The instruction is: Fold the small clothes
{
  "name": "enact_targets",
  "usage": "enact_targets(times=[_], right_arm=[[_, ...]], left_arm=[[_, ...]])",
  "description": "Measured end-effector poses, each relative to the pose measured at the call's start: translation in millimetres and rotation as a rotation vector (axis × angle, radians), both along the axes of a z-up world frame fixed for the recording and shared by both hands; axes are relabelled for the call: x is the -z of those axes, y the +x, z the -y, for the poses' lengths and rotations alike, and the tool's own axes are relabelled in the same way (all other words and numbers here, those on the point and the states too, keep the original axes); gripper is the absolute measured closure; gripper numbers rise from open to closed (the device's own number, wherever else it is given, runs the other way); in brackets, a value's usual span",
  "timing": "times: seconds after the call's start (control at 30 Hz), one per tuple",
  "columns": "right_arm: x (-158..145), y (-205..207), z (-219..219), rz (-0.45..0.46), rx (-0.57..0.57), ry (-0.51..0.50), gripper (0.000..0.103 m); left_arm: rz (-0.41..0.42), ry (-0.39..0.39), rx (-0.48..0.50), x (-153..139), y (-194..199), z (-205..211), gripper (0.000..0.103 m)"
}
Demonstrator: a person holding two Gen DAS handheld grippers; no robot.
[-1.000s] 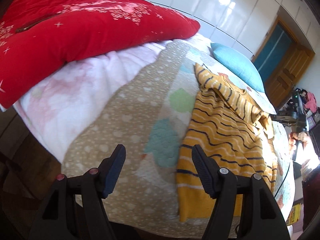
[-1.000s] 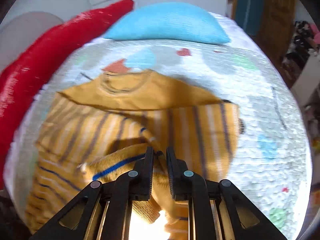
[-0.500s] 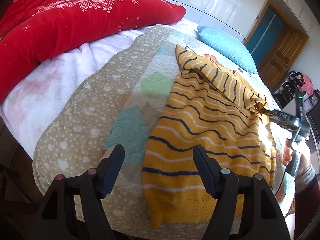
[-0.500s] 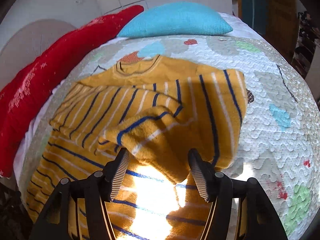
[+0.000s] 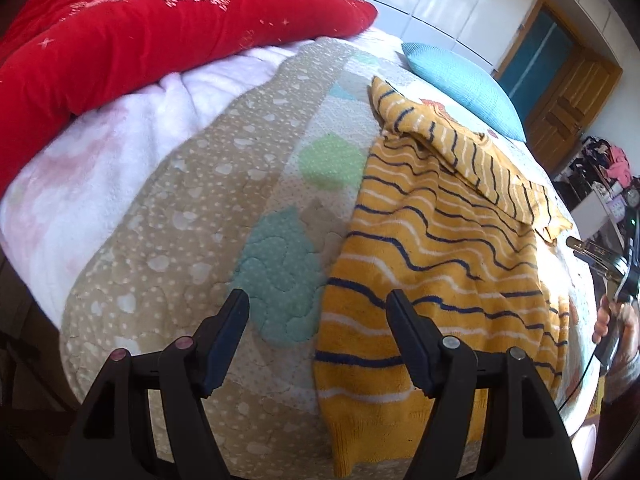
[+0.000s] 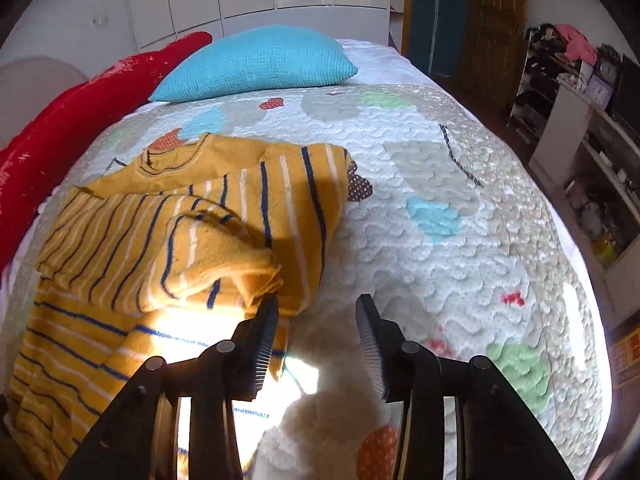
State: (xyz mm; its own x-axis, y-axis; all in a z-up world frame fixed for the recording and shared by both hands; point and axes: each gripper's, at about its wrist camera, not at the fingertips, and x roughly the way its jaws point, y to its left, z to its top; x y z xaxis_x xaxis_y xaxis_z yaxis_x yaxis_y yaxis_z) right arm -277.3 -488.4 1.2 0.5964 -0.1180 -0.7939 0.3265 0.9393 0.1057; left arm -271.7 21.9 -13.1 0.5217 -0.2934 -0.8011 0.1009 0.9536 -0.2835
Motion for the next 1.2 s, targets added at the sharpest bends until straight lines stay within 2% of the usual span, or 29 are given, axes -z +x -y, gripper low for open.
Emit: enact_targets(times=[0.03, 0.17, 0.3, 0.33, 0.4, 0.43, 0.47, 0.67, 0.7, 0.77, 0.8, 0.83, 0.87, 0.93, 1.0, 1.13, 1.2], right_arm=[[0.4, -15.0, 1.5, 0.021, -0.017, 0.070, 0.047], [21.4, -66.1, -2.0, 0.029, -0.097, 0.365, 0.046], [50.0, -102.5, -20.7, 0.023, -0.164, 0.552, 0.046], [55.0, -109.6, -27.3, 0.036, -0.180, 0.595, 0.046], [64.9, -119.7, -41.2, 0.064, -0.212, 0.695, 0.045], [68.0, -124.1, -49.3, 0.077, -0.227, 0.735, 0.045], [70.2, -128.8, -57.6, 0.089, -0.239, 0.754, 0.045], [73.2, -149.9, -95.4, 0.129, -0.277, 0.768, 0.046], [72.5, -151.9, -100.2, 0.129, -0.274, 0.753, 0.051], [74.2, -156.0, -110.2, 0.121, -0.231, 0.704, 0.069], [76.3, -156.7, -112.8, 0.111, -0.203, 0.685, 0.085], [78.5, -156.9, -113.5, 0.102, -0.179, 0.677, 0.089], [79.7, -156.7, -112.2, 0.102, -0.166, 0.690, 0.091], [77.6, -158.6, -104.0, 0.111, -0.146, 0.713, 0.092], [68.2, -165.4, -100.9, 0.130, -0.160, 0.728, 0.093], [44.1, -198.2, -98.3, 0.166, -0.211, 0.732, 0.095], [38.7, -219.8, -96.3, 0.169, -0.216, 0.734, 0.095]], left_arm=[[-0.007, -0.010, 0.017, 3.8, 2.4, 1.1, 0.031], [0.005, -0.071, 0.068, 11.2, 8.4, 6.9, 0.011], [-0.008, -0.155, 0.136, 11.8, 6.1, 17.4, 0.011], [-0.015, -0.179, 0.161, 11.4, 3.8, 20.8, 0.014], [-0.030, -0.207, 0.202, 11.6, -2.6, 29.1, 0.042], [-0.039, -0.212, 0.218, 13.3, -6.0, 33.1, 0.047], [-0.044, -0.220, 0.228, 15.0, -9.3, 35.9, 0.051], [-0.044, -0.278, 0.201, 20.4, -17.5, 38.0, 0.051], [-0.050, -0.279, 0.195, 20.6, -17.1, 38.0, 0.051], [-0.059, -0.260, 0.187, 19.8, -15.2, 42.1, 0.054], [-0.064, -0.228, 0.178, 18.7, -13.2, 45.1, 0.079], [-0.078, -0.190, 0.169, 18.4, -10.2, 48.1, 0.092], [-0.093, -0.181, 0.159, 17.7, -7.4, 47.6, 0.091], [-0.100, -0.213, 0.134, 11.8, -8.4, 40.9, 0.091], [-0.075, -0.218, 0.133, -1.2, -17.3, 34.6, 0.092], [-0.027, -0.260, 0.141, -27.6, -50.8, 16.8, 0.095], [-0.033, -0.299, 0.134, -30.2, -68.4, 8.7, 0.096]])
